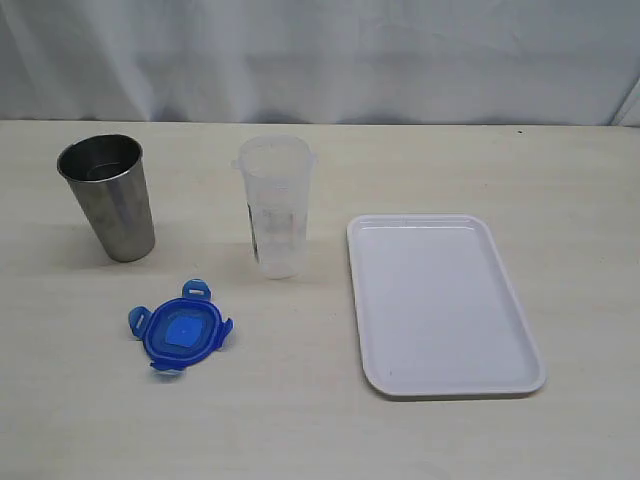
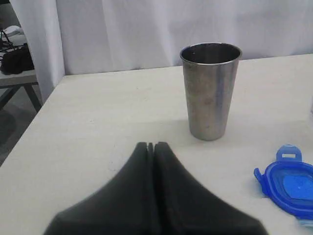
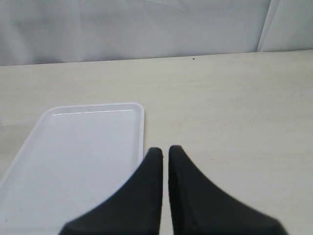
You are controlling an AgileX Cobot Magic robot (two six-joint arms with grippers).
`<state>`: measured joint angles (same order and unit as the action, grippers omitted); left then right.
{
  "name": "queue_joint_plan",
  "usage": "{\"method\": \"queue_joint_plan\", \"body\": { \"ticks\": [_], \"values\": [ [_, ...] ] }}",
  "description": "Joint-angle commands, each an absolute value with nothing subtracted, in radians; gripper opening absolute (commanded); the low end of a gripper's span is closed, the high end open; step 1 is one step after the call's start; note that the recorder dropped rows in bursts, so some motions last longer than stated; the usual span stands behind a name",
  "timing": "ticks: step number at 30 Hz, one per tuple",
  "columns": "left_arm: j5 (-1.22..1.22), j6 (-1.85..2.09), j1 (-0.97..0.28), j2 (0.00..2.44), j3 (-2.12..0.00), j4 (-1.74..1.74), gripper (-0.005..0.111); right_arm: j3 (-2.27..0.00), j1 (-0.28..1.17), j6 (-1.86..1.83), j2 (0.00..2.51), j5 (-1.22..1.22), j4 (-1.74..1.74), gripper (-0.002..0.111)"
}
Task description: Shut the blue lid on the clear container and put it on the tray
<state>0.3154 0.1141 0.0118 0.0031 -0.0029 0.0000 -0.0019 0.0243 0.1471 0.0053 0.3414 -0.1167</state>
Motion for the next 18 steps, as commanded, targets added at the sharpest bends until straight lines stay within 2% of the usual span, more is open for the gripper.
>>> {"method": "queue_joint_plan", "body": {
  "ticks": [1, 8, 18],
  "values": [
    [0.219, 0.11, 0.01, 0.0, 0.0, 0.0, 0.0, 0.0, 0.026, 0.15, 0.0, 0.342, -0.113, 0.005],
    [-0.032, 0.1, 0.01, 0.0, 0.0, -0.286, 0.0, 0.0, 0.026, 0.15, 0.0, 0.342, -0.113, 0.005],
    [-0.29, 0.07, 0.01, 0.0, 0.0, -0.318, 0.0, 0.0, 0.026, 0.15, 0.0, 0.342, -0.113, 0.005]
  ]
}}
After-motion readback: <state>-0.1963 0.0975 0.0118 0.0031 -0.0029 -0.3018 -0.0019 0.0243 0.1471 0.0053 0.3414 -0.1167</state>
